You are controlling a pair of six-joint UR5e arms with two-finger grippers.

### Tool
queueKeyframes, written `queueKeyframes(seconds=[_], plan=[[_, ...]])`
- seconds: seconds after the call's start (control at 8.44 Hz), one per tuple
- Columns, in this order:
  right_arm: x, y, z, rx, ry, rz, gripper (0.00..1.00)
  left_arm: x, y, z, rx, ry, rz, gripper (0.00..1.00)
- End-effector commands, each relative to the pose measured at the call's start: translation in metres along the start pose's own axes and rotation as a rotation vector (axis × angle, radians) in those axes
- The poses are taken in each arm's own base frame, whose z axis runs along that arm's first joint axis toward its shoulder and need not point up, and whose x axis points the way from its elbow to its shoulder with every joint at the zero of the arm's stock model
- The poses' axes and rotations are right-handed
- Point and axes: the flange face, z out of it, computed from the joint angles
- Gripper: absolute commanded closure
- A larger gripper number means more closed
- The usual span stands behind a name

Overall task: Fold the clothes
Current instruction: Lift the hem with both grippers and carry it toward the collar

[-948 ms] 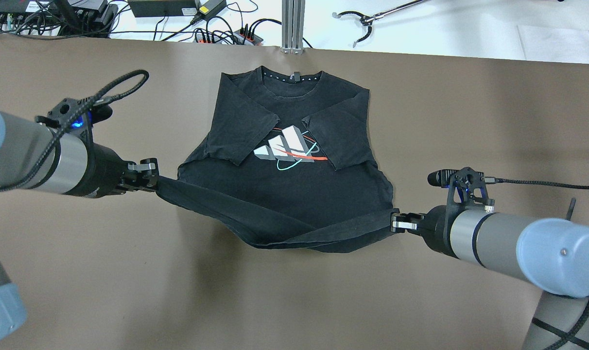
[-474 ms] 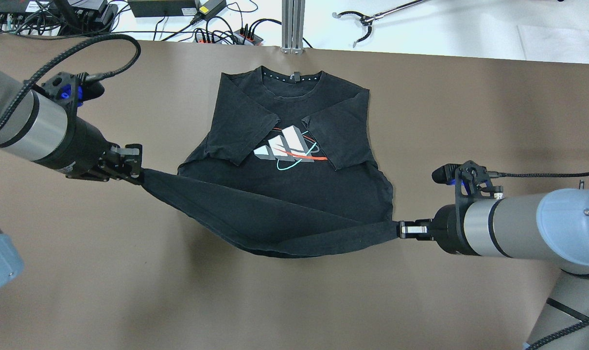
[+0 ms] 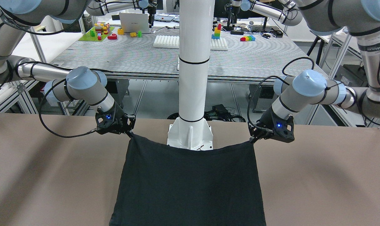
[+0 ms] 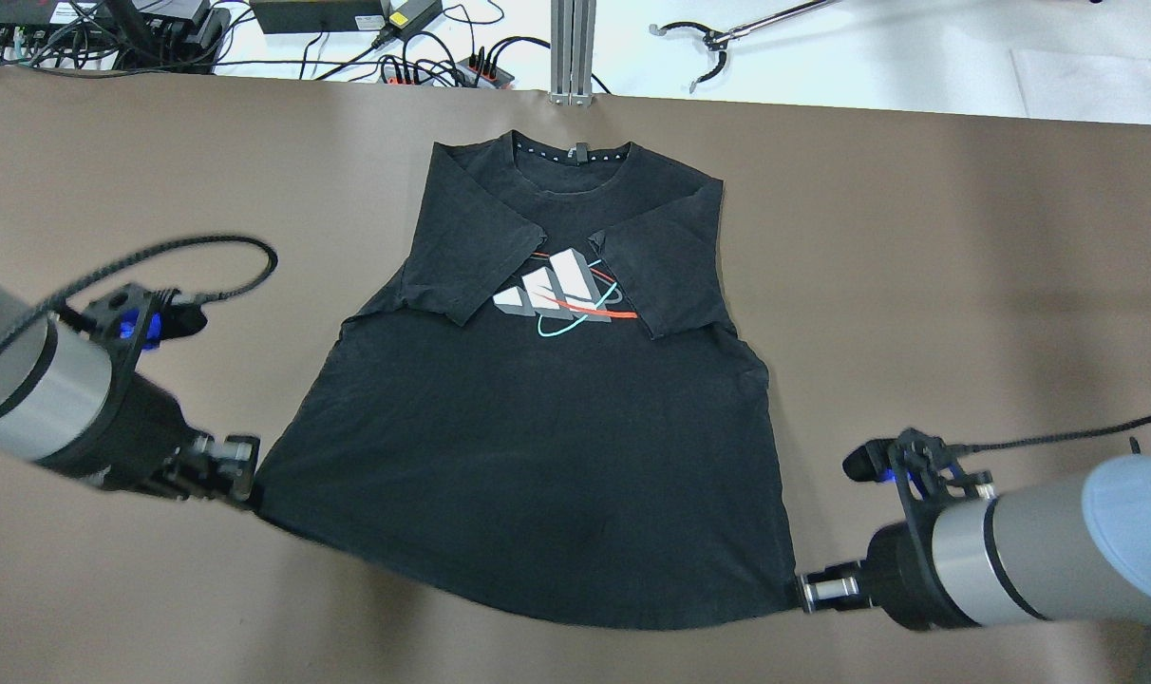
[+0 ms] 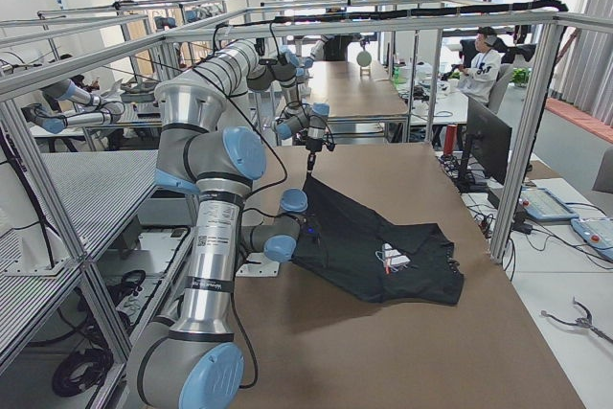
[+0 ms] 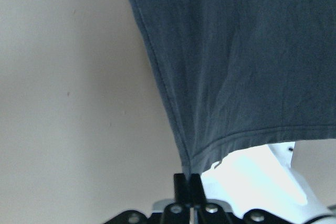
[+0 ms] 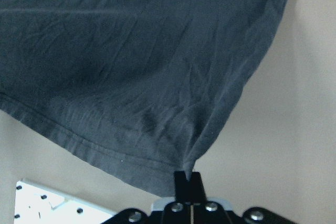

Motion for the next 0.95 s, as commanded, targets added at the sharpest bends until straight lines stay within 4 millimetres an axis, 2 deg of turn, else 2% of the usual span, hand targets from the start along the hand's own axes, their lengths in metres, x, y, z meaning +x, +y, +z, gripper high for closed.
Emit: queueKeyframes(seconds=[0.0,0.24,0.36,0.47,0.59,0.71,0.83], plan=[[-0.019,0.040,-0.028,-0.125,-0.065,-0.034,1.00,-0.007,0.062,-0.015,-0.102,0.022,0.054,1.00],[-0.025,0.047,-0.048,-0.135,-0.028,-0.004,1.00,-0.005,0.058,-0.018,-0.087,0.026,0.053,1.00],[-0.020,0.038,-0.050,-0.113,-0.002,0.024,1.00,-0.010,0.043,-0.018,-0.046,0.014,0.029,1.00],[-0.011,0.022,-0.054,-0.069,0.020,0.060,1.00,-0.007,0.009,-0.020,0.019,0.016,-0.008,1.00],[0.003,-0.004,-0.055,-0.004,0.047,0.108,1.00,-0.003,-0.033,-0.022,0.087,0.011,-0.049,1.00],[0.016,-0.043,-0.049,0.061,0.072,0.154,1.00,0.000,-0.072,-0.029,0.160,0.003,-0.088,1.00],[0.032,-0.082,-0.052,0.129,0.094,0.204,1.00,-0.005,-0.109,-0.037,0.218,-0.014,-0.130,1.00]])
